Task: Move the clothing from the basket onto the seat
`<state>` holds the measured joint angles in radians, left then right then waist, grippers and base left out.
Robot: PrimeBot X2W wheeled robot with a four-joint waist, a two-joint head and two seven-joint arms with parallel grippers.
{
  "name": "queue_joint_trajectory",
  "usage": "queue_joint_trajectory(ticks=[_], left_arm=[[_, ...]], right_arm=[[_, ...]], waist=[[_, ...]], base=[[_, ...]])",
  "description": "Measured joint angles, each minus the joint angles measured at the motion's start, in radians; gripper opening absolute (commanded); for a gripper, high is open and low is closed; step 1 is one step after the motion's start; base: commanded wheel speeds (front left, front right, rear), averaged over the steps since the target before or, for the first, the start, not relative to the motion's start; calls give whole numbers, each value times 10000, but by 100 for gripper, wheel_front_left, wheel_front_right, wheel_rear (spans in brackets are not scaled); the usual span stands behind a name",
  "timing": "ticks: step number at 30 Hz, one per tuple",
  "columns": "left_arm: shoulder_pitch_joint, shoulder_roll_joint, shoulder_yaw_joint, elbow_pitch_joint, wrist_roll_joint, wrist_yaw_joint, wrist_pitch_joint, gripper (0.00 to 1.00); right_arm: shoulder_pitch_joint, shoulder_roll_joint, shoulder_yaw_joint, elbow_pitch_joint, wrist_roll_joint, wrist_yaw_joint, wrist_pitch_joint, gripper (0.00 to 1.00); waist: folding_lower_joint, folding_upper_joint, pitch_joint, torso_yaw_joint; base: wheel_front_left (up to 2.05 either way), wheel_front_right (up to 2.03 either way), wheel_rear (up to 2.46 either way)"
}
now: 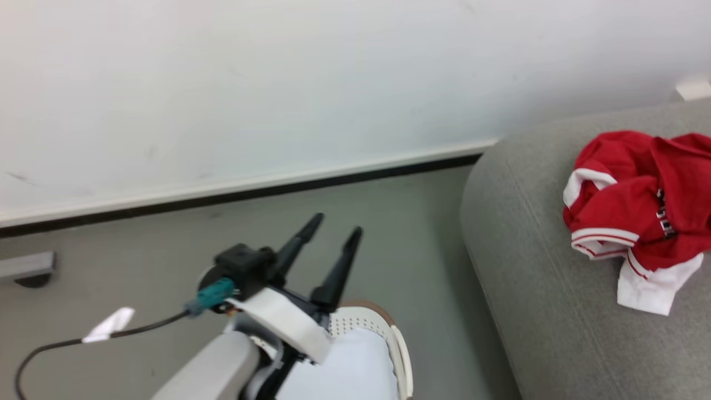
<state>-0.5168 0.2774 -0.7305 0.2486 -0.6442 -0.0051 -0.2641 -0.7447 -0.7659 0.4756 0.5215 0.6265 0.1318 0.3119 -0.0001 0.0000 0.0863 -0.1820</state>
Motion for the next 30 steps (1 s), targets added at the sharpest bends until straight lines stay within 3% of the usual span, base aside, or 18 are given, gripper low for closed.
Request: queue_joint_trajectory(ticks=[7,17,22,30], left_arm=[[705,324,1373,-370,4,343,-2,100],[2331,514,3471,-895,458,800,-2,100],[3289,144,4847,-1361,1208,803,-2,100],[4556,-777,6280,-1383,2510,359,-2,100]], right_arm=[[642,596,-736,-872,-19,0,-1519,100],[3604,2736,-2717,-2671,-1035,0,-3430,100],[5126,4146,-3189,-3547,-1787,0,-4324,100],[6594,5781,-3649,-3680,-2690,0,-5511,100]], waist=[[-1,0,-585,625],[0,0,-1063,1515],[0,0,-1050,1613],[0,0,-1015,1534]], base=[[0,0,0],[0,0,0],[0,0,0],[0,0,0]])
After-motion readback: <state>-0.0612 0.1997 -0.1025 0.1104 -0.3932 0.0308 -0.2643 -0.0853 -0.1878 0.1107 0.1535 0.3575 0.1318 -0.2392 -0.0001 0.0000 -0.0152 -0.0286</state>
